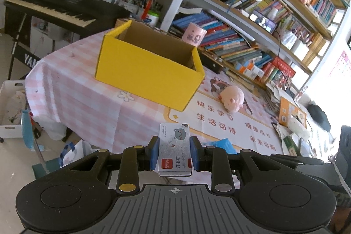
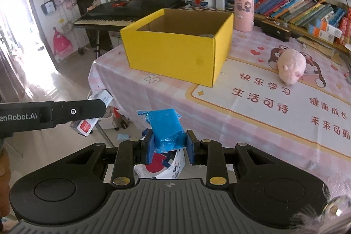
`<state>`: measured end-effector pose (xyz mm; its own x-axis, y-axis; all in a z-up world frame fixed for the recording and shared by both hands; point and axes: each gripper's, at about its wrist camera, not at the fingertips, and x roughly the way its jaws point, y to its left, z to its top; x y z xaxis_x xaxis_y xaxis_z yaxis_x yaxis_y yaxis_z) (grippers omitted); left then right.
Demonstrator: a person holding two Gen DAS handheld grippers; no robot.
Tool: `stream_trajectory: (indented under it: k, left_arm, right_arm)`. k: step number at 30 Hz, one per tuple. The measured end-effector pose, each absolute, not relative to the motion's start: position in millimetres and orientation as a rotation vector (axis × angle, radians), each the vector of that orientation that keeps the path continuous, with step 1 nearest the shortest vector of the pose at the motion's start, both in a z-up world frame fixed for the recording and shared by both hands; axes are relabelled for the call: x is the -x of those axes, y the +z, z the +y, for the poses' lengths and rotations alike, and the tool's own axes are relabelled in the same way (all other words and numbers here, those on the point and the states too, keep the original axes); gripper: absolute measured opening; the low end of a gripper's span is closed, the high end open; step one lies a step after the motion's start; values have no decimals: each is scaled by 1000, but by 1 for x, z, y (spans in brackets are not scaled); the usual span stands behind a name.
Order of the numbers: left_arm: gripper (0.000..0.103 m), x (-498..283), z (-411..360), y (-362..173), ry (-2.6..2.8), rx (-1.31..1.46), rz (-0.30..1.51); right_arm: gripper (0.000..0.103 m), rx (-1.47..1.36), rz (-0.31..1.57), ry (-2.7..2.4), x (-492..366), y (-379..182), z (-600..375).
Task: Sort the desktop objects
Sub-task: 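Carry the card with the left tool while the right tool carries the block over the yellow box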
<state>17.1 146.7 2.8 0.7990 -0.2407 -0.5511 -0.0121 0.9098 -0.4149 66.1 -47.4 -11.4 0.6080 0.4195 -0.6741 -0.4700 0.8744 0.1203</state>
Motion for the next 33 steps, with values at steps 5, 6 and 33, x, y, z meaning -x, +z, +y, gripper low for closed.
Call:
stream_trajectory:
  k: [5, 6, 33]
  left_arm:
    - [28, -20, 149, 1, -125, 420, 639]
    - [28, -20, 149, 1, -124, 421, 638]
    - [28, -164, 143, 52, -3, 296, 475]
  right_arm:
    - [27, 83, 759, 531, -70, -11, -41]
    - [27, 84, 759, 533, -71, -11, -40]
    - [27, 43, 586, 618, -230, 34, -41]
